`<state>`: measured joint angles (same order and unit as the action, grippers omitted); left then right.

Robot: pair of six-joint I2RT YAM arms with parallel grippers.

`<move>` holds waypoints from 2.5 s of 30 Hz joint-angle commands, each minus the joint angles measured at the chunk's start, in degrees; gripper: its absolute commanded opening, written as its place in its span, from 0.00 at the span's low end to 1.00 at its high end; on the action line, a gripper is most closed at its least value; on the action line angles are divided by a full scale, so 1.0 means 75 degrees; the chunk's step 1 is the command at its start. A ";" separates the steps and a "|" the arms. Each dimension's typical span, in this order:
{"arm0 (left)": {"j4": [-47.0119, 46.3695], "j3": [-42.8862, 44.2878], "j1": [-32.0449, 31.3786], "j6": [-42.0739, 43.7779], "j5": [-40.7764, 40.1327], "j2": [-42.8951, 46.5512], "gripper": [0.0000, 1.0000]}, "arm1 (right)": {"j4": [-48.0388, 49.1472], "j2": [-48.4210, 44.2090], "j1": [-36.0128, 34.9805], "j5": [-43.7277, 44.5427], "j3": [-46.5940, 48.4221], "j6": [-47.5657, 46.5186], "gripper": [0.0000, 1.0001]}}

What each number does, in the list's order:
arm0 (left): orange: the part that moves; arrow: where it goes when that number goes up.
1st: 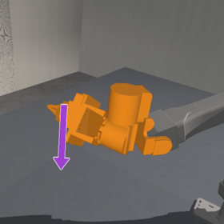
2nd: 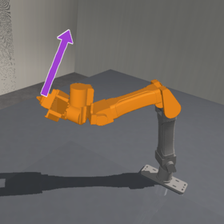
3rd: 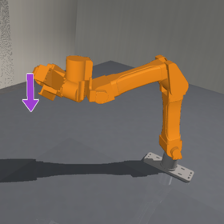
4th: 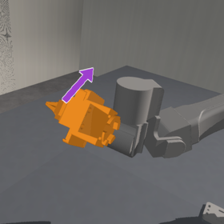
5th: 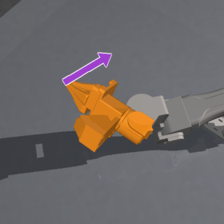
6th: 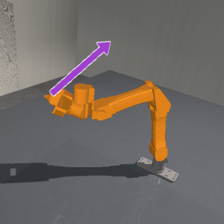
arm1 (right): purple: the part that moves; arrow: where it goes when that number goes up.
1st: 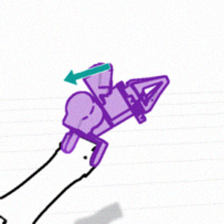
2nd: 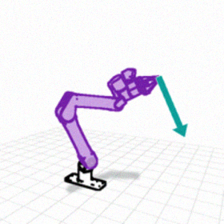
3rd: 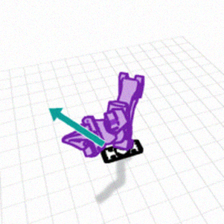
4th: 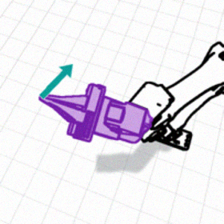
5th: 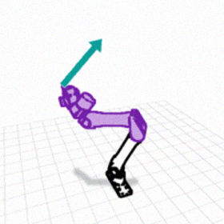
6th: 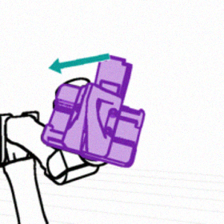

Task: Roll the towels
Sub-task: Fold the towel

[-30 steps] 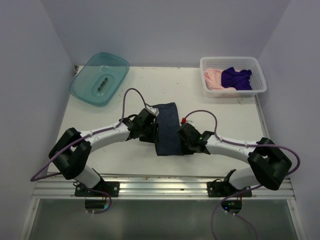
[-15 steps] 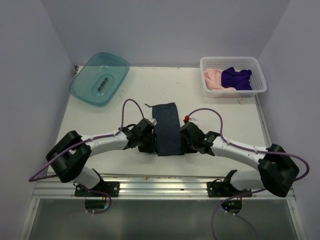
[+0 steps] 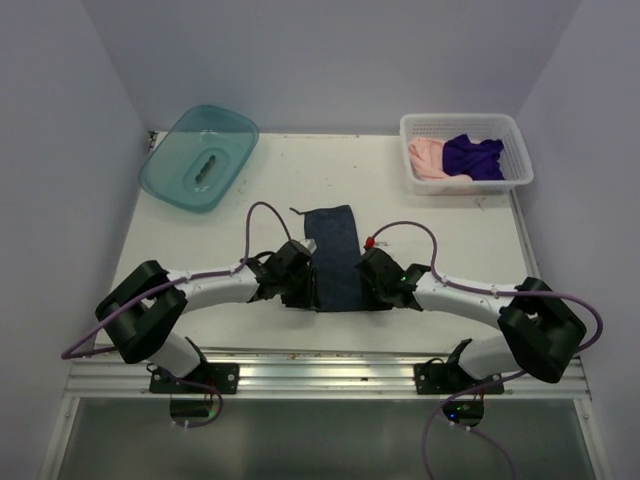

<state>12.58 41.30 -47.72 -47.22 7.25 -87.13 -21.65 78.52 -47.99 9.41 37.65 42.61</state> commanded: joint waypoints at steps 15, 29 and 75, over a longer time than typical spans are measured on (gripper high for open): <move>0.0092 -0.0432 -0.0047 -0.0594 -0.0474 0.0356 0.34 | 0.0859 0.0113 -0.0024 -0.0516 -0.0426 0.0459 0.02; -0.0025 -0.0620 -0.0047 -0.0899 -0.0333 0.0275 0.37 | 0.0274 -0.0496 -0.0094 0.0233 -0.0532 0.0870 0.20; 0.0303 -0.0526 -0.0059 -0.1262 -0.0579 -0.0124 0.35 | 0.0308 -0.0345 -0.0363 0.0035 -0.0227 0.0752 0.34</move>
<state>11.33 38.06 -47.79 -56.55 5.58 -85.19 -18.39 76.49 -50.37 8.03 34.65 48.31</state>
